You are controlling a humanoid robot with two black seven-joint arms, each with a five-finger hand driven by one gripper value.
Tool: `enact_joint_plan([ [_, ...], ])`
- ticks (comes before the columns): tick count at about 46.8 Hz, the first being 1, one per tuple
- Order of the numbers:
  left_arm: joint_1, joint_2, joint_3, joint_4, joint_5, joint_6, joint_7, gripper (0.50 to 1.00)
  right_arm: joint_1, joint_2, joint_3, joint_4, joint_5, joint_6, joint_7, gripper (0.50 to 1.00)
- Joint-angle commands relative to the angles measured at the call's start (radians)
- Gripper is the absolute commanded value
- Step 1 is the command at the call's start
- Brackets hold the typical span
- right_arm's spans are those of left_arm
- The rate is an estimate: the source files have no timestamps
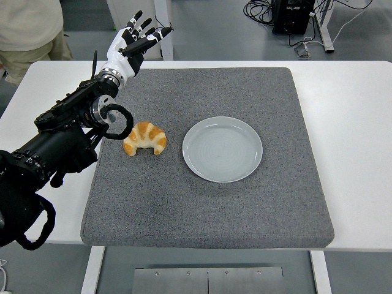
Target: Place the bread on the plate
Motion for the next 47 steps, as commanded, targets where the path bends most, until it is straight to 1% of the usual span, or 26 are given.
enact_joint_plan([
  [1, 0.000, -0.002, 0.002, -0.001, 0.002, 0.000, -0.002, 0.975, 0.000, 0.000, 0.000, 0.001, 0.000, 0.000, 0.000, 1.000],
  [16, 0.000, 0.000, 0.002, -0.001, 0.000, -0.003, 0.004, 0.975, 0.000, 0.000, 0.000, 0.000, 0.000, 0.000, 0.001, 1.000],
  [28, 0.000, 0.003, -0.012, -0.004, 0.000, -0.023, -0.001, 0.975, 0.000, 0.000, 0.000, 0.001, 0.000, 0.000, 0.001, 1.000],
  [31, 0.000, 0.014, -0.012, -0.035, 0.000, -0.023, -0.002, 0.975, 0.000, 0.000, 0.000, 0.000, 0.000, 0.000, 0.000, 1.000],
  [39, 0.017, 0.072, -0.008, -0.159, 0.000, -0.017, -0.004, 0.975, 0.000, 0.000, 0.000, 0.000, 0.000, 0.000, 0.001, 1.000],
  [47, 0.023, 0.103, 0.003, -0.221, 0.012, 0.017, -0.004, 0.975, 0.000, 0.000, 0.000, 0.000, 0.000, 0.000, 0.000, 1.000],
])
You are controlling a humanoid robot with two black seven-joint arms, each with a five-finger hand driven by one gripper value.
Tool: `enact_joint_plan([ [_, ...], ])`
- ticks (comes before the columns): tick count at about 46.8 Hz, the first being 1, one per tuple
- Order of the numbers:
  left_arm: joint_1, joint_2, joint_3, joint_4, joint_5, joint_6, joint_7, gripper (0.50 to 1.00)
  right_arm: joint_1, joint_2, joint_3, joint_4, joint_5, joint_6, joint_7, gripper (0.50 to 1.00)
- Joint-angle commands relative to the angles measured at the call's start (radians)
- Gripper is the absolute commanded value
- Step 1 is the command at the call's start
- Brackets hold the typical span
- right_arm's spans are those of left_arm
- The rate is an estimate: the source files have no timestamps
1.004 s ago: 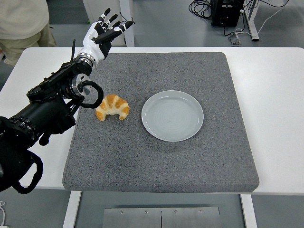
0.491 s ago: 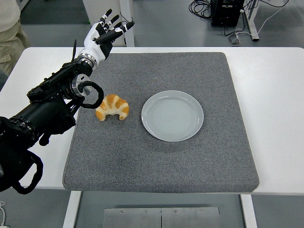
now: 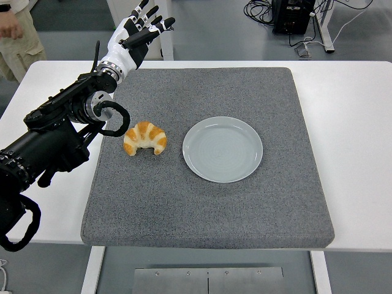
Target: Place the bread on the plate
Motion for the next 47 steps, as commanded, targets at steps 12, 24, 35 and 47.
enact_joint_plan([
  [12, 0.003, 0.050, 0.030, -0.082, 0.008, 0.024, 0.000, 0.975, 0.000, 0.000, 0.000, -0.001, 0.000, 0.000, 0.001, 1.000],
  [24, 0.000, 0.104, 0.107, -0.179, 0.161, 0.135, -0.011, 0.975, 0.000, 0.000, 0.000, 0.001, 0.000, 0.000, -0.001, 1.000],
  [35, 0.005, 0.187, 0.156, -0.378, 0.327, 0.234, -0.003, 0.975, 0.000, 0.000, 0.000, 0.001, 0.000, 0.000, -0.001, 1.000],
  [47, -0.004, 0.311, 0.271, -0.553, 0.407, 0.260, -0.003, 0.975, 0.000, 0.000, 0.000, 0.001, 0.000, 0.000, -0.001, 1.000],
])
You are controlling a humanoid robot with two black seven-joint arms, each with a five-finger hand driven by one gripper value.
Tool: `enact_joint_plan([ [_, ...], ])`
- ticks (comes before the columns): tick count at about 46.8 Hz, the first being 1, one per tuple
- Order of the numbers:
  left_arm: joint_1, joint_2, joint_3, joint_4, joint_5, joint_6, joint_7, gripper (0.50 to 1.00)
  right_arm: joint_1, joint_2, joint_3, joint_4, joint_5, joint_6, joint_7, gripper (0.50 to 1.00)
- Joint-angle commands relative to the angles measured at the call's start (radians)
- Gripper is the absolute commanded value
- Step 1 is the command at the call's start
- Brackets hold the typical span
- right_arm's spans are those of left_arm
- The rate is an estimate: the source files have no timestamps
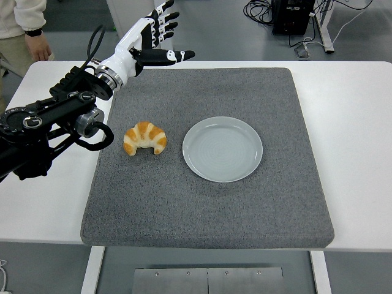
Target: Place the bread on the plate
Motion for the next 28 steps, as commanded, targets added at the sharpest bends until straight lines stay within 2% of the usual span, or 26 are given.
enact_joint_plan([
  [1, 0.000, 0.039, 0.017, -0.053, 0.059, 0.000, -0.001, 0.975, 0.000, 0.000, 0.000, -0.001, 0.000, 0.000, 0.001, 1.000],
  [11, -0.010, 0.140, 0.108, -0.170, 0.186, -0.002, 0.002, 0.975, 0.000, 0.000, 0.000, 0.001, 0.000, 0.000, 0.000, 1.000],
  [19, -0.031, 0.206, 0.203, -0.196, 0.223, -0.017, -0.001, 0.974, 0.000, 0.000, 0.000, -0.001, 0.000, 0.000, 0.000, 1.000],
  [25, -0.045, 0.229, 0.270, -0.201, 0.295, -0.023, -0.003, 0.972, 0.000, 0.000, 0.000, -0.001, 0.000, 0.000, 0.001, 1.000],
  [28, -0.047, 0.252, 0.289, -0.204, 0.315, -0.043, -0.003, 0.971, 0.000, 0.000, 0.000, 0.001, 0.000, 0.000, 0.000, 1.000],
])
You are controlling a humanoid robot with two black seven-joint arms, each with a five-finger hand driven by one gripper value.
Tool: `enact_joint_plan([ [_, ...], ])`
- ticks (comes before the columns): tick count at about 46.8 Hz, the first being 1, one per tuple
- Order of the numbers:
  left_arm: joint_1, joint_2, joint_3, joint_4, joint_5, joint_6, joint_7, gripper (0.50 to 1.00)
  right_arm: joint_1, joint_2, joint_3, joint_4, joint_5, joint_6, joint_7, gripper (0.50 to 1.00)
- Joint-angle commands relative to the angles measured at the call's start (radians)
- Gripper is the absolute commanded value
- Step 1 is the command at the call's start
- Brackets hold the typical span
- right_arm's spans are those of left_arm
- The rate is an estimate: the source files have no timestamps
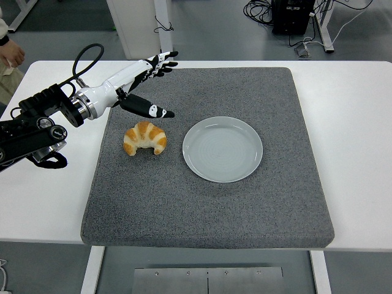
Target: Place the bread on the plate
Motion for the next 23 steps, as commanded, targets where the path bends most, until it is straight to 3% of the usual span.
enact_joint_plan([
  [1, -0.001, 0.023, 0.023, -0.004, 0.024, -0.026, 0.000, 0.971, 0.000, 0.000, 0.000, 0.001, 0.000, 0.000, -0.001, 1.000],
  [23, -0.012, 0.031, 0.116, -0.001, 0.098, -0.031, 0.050, 0.969, 0.000, 0.000, 0.000, 0.000, 0.000, 0.000, -0.001, 1.000],
])
